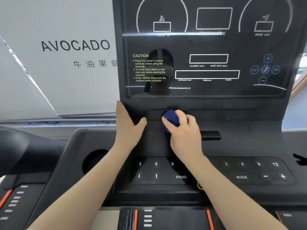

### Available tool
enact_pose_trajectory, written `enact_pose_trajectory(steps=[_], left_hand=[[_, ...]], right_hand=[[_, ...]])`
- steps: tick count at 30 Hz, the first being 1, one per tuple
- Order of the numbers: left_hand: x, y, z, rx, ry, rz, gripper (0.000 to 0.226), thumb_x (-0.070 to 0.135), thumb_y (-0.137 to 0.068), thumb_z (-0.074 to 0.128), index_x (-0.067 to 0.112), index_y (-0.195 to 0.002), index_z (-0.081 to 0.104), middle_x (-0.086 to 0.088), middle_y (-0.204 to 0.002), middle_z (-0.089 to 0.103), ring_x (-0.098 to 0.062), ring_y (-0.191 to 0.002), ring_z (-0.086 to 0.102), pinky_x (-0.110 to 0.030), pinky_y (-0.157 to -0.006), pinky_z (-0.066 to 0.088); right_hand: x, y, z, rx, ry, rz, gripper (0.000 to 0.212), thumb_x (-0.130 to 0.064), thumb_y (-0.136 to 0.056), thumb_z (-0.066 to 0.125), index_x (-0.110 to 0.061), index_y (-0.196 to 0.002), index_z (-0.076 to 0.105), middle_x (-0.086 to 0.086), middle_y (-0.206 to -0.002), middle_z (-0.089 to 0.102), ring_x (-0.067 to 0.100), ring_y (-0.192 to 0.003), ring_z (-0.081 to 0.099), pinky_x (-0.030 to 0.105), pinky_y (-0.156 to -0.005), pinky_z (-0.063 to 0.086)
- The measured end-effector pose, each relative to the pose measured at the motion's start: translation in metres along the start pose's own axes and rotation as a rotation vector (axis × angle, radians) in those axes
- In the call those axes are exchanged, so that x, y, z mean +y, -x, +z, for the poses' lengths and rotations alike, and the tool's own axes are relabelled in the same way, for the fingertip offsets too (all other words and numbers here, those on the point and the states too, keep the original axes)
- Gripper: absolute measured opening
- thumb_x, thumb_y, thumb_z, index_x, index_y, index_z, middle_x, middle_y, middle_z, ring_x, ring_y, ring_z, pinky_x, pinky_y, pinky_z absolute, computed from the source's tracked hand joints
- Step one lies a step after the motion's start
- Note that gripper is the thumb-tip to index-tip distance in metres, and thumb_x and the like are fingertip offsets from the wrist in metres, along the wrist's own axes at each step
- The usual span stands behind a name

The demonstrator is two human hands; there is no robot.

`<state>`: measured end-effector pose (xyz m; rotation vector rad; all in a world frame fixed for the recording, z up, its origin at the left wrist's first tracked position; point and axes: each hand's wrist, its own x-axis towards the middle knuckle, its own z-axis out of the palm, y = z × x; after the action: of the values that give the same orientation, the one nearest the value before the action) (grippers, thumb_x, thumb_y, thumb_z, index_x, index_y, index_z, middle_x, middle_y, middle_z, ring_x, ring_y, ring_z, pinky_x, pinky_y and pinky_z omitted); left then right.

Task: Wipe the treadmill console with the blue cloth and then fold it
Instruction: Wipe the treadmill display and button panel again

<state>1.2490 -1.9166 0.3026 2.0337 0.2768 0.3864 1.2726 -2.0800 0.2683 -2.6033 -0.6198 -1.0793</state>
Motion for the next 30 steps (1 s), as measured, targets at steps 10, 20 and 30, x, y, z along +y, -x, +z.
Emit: enact_pose_trajectory(steps=[10, 20, 30], left_hand=[[0.010, 0.001, 0.014, 0.135, -0.015, -0.090, 0.093, 0.031, -0.087, 0.061, 0.016, -0.148, -0.008, 0.000, -0.157, -0.002, -0.013, -0.144, 0.000, -0.026, -0.111, 0.005], [-0.009, -0.004, -0.021, -0.011, 0.353, -0.135, 0.053, 0.015, -0.096, 0.029, 0.027, -0.147, 0.020, 0.012, -0.150, 0.027, -0.004, -0.135, 0.028, -0.032, -0.116, 0.020], [-0.013, -0.009, -0.041, -0.180, 0.410, -0.106, 0.041, 0.029, -0.102, 0.022, 0.032, -0.142, 0.030, 0.018, -0.141, 0.039, -0.001, -0.129, 0.036, -0.025, -0.106, 0.033]], right_hand=[[0.060, 0.009, -0.032, -0.049, -0.002, 0.094, 0.053, 0.002, -0.054, 0.071, -0.019, -0.103, 0.073, 0.017, -0.111, 0.060, 0.037, -0.077, 0.053, 0.038, -0.061, 0.049], [-0.051, -0.018, 0.027, -0.010, -0.131, -0.208, 0.047, -0.001, -0.074, 0.037, -0.013, -0.107, 0.068, 0.015, -0.119, 0.043, 0.035, -0.085, 0.046, 0.039, -0.066, 0.049], [-0.068, -0.079, 0.016, 0.043, -0.112, -0.062, 0.054, 0.002, -0.058, 0.070, -0.018, -0.108, 0.069, 0.016, -0.121, 0.059, 0.035, -0.088, 0.051, 0.035, -0.065, 0.044]])
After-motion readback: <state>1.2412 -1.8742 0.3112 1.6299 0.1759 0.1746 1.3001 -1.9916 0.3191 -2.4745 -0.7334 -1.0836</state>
